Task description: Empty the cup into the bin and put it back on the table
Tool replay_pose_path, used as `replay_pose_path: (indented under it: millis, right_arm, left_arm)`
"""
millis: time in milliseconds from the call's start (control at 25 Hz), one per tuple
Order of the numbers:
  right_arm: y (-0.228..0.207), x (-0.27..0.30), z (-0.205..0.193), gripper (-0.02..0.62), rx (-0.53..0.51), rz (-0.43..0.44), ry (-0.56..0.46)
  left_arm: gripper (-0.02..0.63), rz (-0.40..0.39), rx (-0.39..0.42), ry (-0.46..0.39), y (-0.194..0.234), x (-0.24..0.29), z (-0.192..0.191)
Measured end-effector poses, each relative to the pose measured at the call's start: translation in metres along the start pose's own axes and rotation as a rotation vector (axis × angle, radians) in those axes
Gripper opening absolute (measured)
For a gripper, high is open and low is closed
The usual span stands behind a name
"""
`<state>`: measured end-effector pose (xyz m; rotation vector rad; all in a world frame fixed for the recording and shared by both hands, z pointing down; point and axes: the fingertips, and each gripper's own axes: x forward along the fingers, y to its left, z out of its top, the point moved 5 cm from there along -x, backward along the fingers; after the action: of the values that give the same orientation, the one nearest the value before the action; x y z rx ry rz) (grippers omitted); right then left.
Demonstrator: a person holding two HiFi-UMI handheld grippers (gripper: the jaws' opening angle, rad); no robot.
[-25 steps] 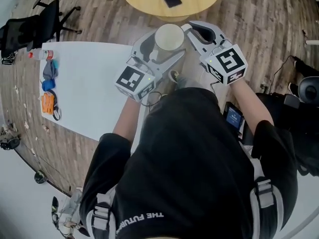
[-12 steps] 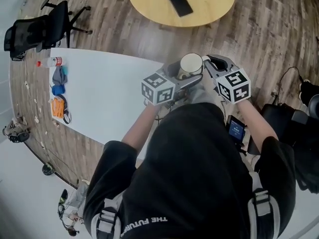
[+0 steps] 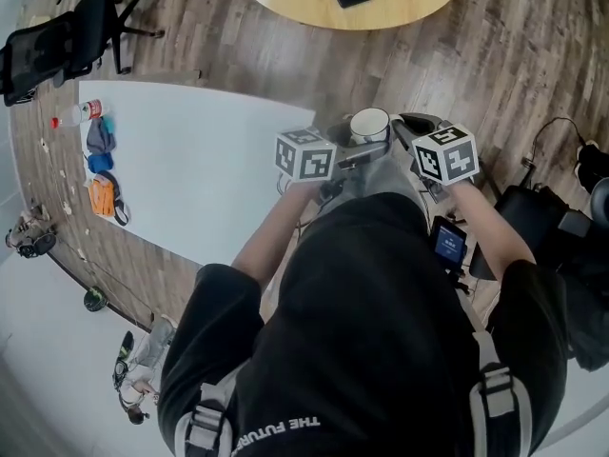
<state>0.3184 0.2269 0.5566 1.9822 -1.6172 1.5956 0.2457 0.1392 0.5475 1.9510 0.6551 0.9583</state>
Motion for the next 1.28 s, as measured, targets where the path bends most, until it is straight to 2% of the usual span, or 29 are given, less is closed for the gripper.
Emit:
replay_pose_path:
  millis: [200,680,1280]
  right_arm:
    - [0.004,0.005,-0.009,0.048,0.008,0.004,0.033]
    - [0.007,0.007,-0.014,0.048,-0.008,0.011,0.052]
    - [0.004,0.0,-0.015,0.048,0.005,-0.014,0.041]
  left_arm:
    - [0.362,-0.013,-0.047,0.004,0.004,-0.002,-0.011]
    - [0.362,0.007,-0.065,-0.017,0.002,-0.004,-0.02]
    - [0.362,-0.004,-0.054,0.007,-0.002,0.002,-0.017]
